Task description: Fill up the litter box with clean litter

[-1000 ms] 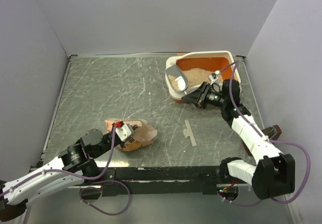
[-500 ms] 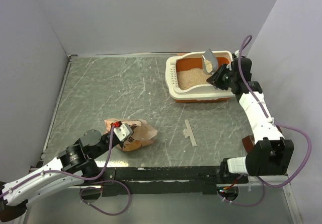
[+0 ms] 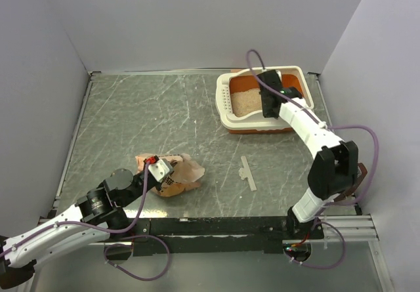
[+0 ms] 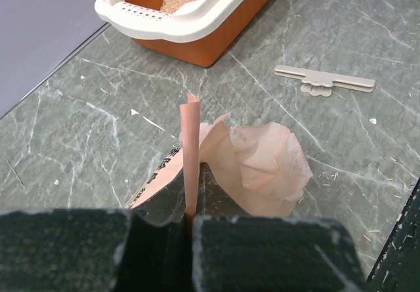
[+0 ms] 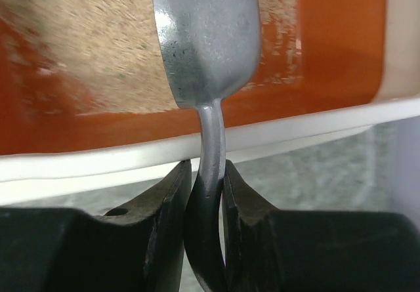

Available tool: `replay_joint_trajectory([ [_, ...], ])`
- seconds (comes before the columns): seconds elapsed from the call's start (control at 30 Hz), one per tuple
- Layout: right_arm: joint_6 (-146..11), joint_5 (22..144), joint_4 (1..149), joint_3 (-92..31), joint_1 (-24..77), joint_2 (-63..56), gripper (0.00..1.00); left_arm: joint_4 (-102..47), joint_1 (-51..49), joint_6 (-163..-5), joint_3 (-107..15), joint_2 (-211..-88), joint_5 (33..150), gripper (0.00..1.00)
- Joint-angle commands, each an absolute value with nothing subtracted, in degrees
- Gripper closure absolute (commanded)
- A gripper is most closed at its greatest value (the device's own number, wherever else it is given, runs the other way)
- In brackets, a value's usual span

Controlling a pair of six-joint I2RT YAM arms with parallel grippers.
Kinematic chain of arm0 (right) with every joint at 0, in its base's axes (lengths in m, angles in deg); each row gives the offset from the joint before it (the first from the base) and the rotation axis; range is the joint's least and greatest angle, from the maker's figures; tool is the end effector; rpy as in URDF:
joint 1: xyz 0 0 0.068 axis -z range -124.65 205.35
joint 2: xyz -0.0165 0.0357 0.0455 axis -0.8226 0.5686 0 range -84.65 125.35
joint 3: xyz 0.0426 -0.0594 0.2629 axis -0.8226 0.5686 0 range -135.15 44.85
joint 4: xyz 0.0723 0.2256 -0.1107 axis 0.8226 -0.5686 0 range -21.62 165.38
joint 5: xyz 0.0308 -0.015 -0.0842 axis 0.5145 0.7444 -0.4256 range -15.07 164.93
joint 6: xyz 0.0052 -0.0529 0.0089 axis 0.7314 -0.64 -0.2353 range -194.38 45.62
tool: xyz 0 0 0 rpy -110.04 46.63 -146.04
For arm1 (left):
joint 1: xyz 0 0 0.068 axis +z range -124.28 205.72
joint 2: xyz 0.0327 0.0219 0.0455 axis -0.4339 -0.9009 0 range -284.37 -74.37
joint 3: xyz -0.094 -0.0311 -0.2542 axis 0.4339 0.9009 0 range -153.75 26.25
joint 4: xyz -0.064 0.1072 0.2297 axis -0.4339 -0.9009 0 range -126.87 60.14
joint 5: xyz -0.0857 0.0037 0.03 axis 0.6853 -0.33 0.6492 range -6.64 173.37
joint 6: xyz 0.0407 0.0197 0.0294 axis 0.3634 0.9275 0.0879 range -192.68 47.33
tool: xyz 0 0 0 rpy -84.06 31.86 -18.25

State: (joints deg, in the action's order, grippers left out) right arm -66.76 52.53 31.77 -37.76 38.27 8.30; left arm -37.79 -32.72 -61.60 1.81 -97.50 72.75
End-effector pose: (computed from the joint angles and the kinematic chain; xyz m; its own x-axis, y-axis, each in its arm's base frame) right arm 0.3369 0.0893 0.3059 -0.7737 -0.1094 -0.6240 0.0458 0.9727 -0.2274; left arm 0.0732 -0.1065 0.2703 0.0833 0.2251 -0.9708 0.7395 0.6390 0.2116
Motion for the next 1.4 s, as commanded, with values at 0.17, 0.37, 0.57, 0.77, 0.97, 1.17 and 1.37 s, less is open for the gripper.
replay_joint_trajectory([
  [0.17, -83.2, 14.1, 30.1, -48.0, 29.7, 19.5, 1.00, -35.4, -32.9, -62.9, -0.6, -97.7, 71.3, 0.99],
  [0.37, -89.2, 6.3, 38.6, -46.6, 27.4, 19.5, 1.00, -35.4, -32.8, -62.9, -0.5, -97.8, 71.2, 0.99],
  [0.57, -89.2, 13.0, 41.5, -48.7, 25.0, 11.2, 1.00, -35.4, -32.8, -62.8, -0.5, -98.4, 70.8, 0.99],
  [0.77, -86.0, 23.1, 38.3, -48.4, 19.2, 2.0, 1.00, -35.4, -32.8, -62.7, -0.5, -97.9, 70.0, 0.99],
  [0.97, -78.0, 46.9, 37.7, -41.8, 15.5, -5.9, 1.00, -35.5, -32.8, -63.0, -0.6, -98.9, 70.9, 0.99],
  [1.17, -72.0, 65.2, 49.3, -30.4, 15.5, -7.5, 1.00, -35.8, -32.8, -62.7, -0.6, -97.7, 71.0, 0.99],
  [1.37, -69.0, 78.0, 61.0, -25.3, 15.7, -0.8, 1.00, -35.4, -32.7, -61.5, 0.0, -95.5, 69.9, 0.99],
])
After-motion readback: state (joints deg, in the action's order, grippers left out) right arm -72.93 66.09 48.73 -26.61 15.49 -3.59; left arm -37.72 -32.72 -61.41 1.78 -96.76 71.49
